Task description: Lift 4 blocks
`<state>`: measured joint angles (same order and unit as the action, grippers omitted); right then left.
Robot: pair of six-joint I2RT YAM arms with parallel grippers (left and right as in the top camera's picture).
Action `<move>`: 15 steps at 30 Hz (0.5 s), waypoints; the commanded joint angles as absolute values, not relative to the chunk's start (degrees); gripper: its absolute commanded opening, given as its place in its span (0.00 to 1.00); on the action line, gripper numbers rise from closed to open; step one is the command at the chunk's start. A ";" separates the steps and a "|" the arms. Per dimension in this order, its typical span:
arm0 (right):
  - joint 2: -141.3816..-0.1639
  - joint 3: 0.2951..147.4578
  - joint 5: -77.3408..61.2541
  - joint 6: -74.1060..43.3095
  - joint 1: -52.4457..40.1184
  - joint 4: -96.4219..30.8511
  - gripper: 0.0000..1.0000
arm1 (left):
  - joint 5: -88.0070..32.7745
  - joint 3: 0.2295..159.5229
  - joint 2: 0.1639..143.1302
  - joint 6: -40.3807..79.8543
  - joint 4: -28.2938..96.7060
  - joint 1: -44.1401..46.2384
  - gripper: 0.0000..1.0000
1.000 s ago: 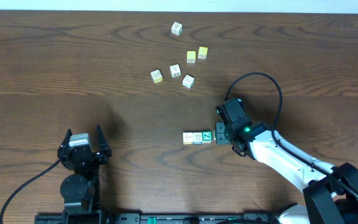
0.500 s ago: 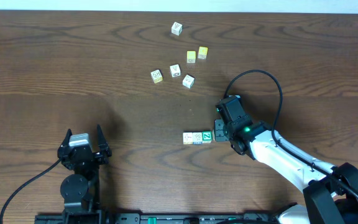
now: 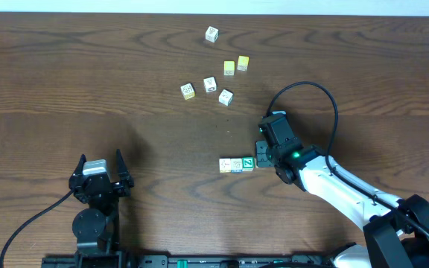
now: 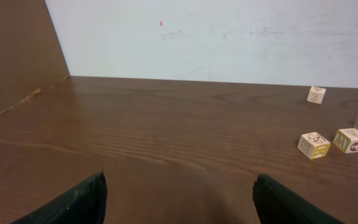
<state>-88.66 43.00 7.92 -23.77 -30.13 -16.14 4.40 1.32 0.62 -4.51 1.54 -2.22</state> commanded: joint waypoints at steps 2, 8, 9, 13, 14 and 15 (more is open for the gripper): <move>-89.17 43.07 7.88 -21.61 -30.37 -15.53 0.01 | 5.13 0.23 0.84 -4.25 3.81 -2.50 0.76; -89.17 43.07 4.45 -20.08 -30.37 -14.50 0.01 | 5.13 0.23 1.04 -4.25 3.81 -2.50 0.76; -89.17 43.07 4.40 -20.08 -30.37 -14.59 0.01 | 5.13 0.23 1.04 -4.25 3.81 -2.50 0.76; -89.17 43.07 4.40 -20.14 -30.44 -15.20 0.01 | 5.13 0.23 1.04 -4.25 3.81 -2.50 0.75; -89.17 43.05 4.38 -20.14 -30.44 -15.44 0.01 | 5.13 0.23 1.04 -4.25 3.81 -2.50 0.75; -89.17 43.05 4.38 -20.45 -30.44 -15.75 0.01 | 5.13 0.23 1.04 -4.25 3.81 -2.50 0.76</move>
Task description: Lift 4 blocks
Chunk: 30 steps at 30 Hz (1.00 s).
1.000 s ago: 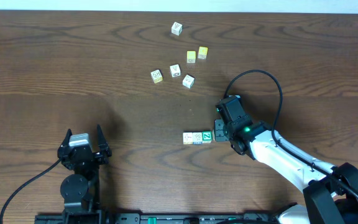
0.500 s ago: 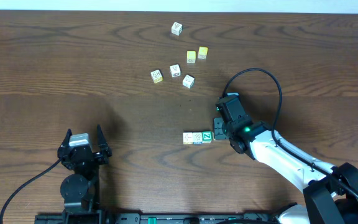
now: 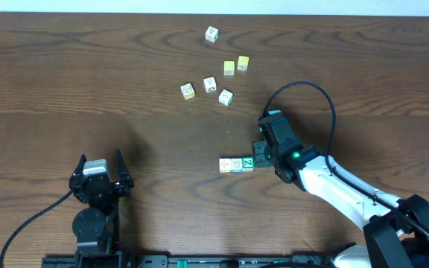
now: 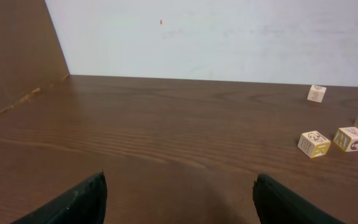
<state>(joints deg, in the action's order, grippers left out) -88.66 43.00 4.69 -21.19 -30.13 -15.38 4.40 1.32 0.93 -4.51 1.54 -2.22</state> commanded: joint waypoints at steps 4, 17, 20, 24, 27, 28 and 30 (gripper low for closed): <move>-89.17 43.00 4.19 -21.21 -30.44 -17.30 0.01 | 5.13 0.23 1.04 -4.25 3.81 -2.50 0.75; -89.17 42.89 3.09 -21.19 -30.48 -17.63 0.01 | 5.13 0.23 1.06 -4.25 3.81 -2.50 0.75; -89.17 42.87 2.68 -21.19 -30.48 -17.63 0.01 | 5.13 0.23 1.08 -4.25 3.81 -2.50 0.76; -89.17 42.81 2.68 -21.19 -30.48 -17.87 0.01 | 5.13 0.23 1.08 -4.25 3.81 -2.50 0.76; -89.17 42.59 2.46 -21.19 -30.48 -18.28 0.01 | 5.13 0.23 1.08 -4.25 3.81 -2.50 0.76; -89.17 42.48 2.44 -21.23 -30.48 -18.52 0.02 | 5.13 0.23 1.08 -4.25 3.81 -2.50 0.76; -89.17 42.24 2.46 -21.23 -30.48 -18.68 0.01 | 5.13 0.23 1.08 -4.25 3.81 -2.50 0.76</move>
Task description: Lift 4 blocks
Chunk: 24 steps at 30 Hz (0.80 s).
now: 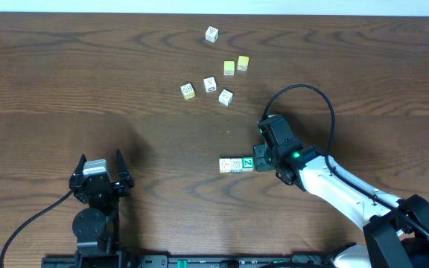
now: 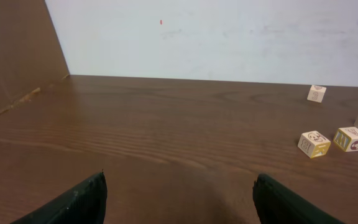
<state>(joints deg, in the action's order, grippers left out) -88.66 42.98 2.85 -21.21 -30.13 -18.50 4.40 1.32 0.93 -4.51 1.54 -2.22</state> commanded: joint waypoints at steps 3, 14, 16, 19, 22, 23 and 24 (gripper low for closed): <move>-89.17 42.17 2.48 -21.23 -30.48 -18.57 0.01 | 5.13 0.23 1.08 -4.25 3.81 -2.50 0.75; -89.17 42.17 1.34 -20.75 -30.48 -15.57 0.01 | 5.13 0.23 1.08 -4.25 3.81 -2.50 0.76; -89.17 42.17 0.25 -20.45 -30.48 -15.42 0.01 | 5.13 0.23 1.08 -4.25 3.81 -2.50 0.76; -89.17 42.17 -0.58 -20.49 -30.48 -15.51 0.01 | 5.13 0.23 1.08 -4.25 3.81 -2.50 0.75; -89.17 42.17 -1.28 -20.51 -30.48 -15.64 0.01 | 5.13 0.23 1.08 -4.25 3.81 -2.50 0.75; -89.17 42.17 -1.63 -20.51 -30.48 -15.64 0.01 | 5.13 0.23 1.08 -4.25 3.81 -2.50 0.76; -89.17 42.17 -1.65 -20.51 -30.48 -15.64 0.01 | 5.13 0.23 1.08 -4.25 3.81 -2.50 0.76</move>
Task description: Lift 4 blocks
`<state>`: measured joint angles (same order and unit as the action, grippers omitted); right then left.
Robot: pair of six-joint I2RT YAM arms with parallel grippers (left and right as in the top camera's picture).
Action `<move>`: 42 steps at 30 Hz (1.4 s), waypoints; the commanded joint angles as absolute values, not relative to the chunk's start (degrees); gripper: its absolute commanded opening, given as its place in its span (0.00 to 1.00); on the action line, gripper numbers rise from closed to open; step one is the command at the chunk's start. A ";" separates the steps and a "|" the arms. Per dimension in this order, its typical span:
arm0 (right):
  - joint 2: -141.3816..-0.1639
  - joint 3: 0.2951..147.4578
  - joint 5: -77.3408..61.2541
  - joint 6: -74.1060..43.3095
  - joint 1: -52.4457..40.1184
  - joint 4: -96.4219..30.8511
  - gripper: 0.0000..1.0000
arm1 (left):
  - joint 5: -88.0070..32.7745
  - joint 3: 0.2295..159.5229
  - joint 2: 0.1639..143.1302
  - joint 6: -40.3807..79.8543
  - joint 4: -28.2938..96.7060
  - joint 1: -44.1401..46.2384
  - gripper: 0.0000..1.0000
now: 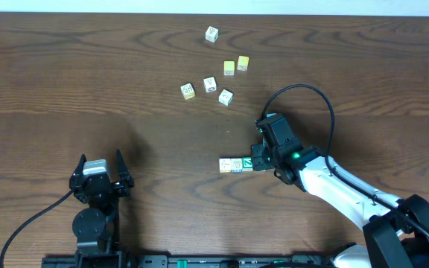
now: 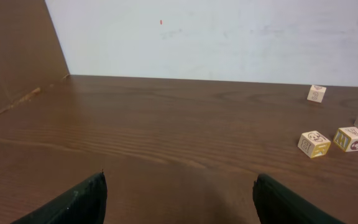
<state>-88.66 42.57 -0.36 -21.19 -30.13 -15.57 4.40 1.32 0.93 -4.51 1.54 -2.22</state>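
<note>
A short row of blocks (image 1: 230, 164) lies in the middle of the table, ending on the right in a green-faced block (image 1: 248, 162). My right gripper (image 1: 257, 158) is down at that right end, its dark fingers against the green block; whether they clasp it is hidden by the wrist. My left gripper (image 1: 100, 165) rests at the near left of the table, far from any block. In the left wrist view the left gripper (image 2: 180, 180) is open, with only bare wood between its fingers (image 2: 86, 196).
Several loose blocks lie at the far centre: a white one (image 1: 211, 33), a yellow pair (image 1: 236, 65), and three more (image 1: 210, 84). The left wrist view shows some of them (image 2: 314, 144) at the far right. A brown wall (image 2: 17, 56) stands at its left.
My right gripper has edged slightly left, closer onto the green end block. The row of blocks, the loose blocks and the left arm are where they were.
My right gripper stood just right of the block row, beside the green block. At each later moment it sat a little closer against that block. The row has stayed on the table, and my left gripper has stayed open and still.
</note>
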 commanded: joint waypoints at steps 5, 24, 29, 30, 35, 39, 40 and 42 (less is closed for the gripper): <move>-89.17 42.17 -1.67 -20.51 -30.48 -15.68 0.01 | 5.13 0.23 1.08 -4.25 3.81 -2.50 0.76; -89.17 42.22 6.37 -22.41 -26.28 -16.69 0.01 | 5.13 0.23 1.08 -4.25 3.81 -2.50 0.76; -89.14 42.24 6.66 -24.88 -24.23 -20.14 0.01 | 5.13 0.23 1.08 -4.25 3.81 -2.50 0.76; -89.14 42.24 6.42 -25.52 -24.08 -21.08 0.01 | 5.13 0.23 1.08 -4.25 3.81 -2.50 0.76; -89.14 42.24 3.01 -25.67 -24.71 -24.05 0.01 | 5.13 0.23 1.08 -4.25 3.81 -2.50 0.75; -89.14 42.22 1.19 -25.67 -25.69 -24.56 0.01 | 5.13 0.23 1.08 -4.25 3.81 -2.50 0.75; -89.14 42.22 0.95 -25.69 -26.02 -24.53 0.01 | 5.13 0.23 1.08 -4.25 3.81 -2.50 0.75; -89.14 42.22 0.97 -25.69 -26.74 -24.47 0.01 | 5.13 0.23 1.08 -4.25 3.81 -2.50 0.76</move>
<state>-88.66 42.50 2.22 -24.97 -25.52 -24.47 4.40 1.32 0.97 -4.51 1.54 -2.22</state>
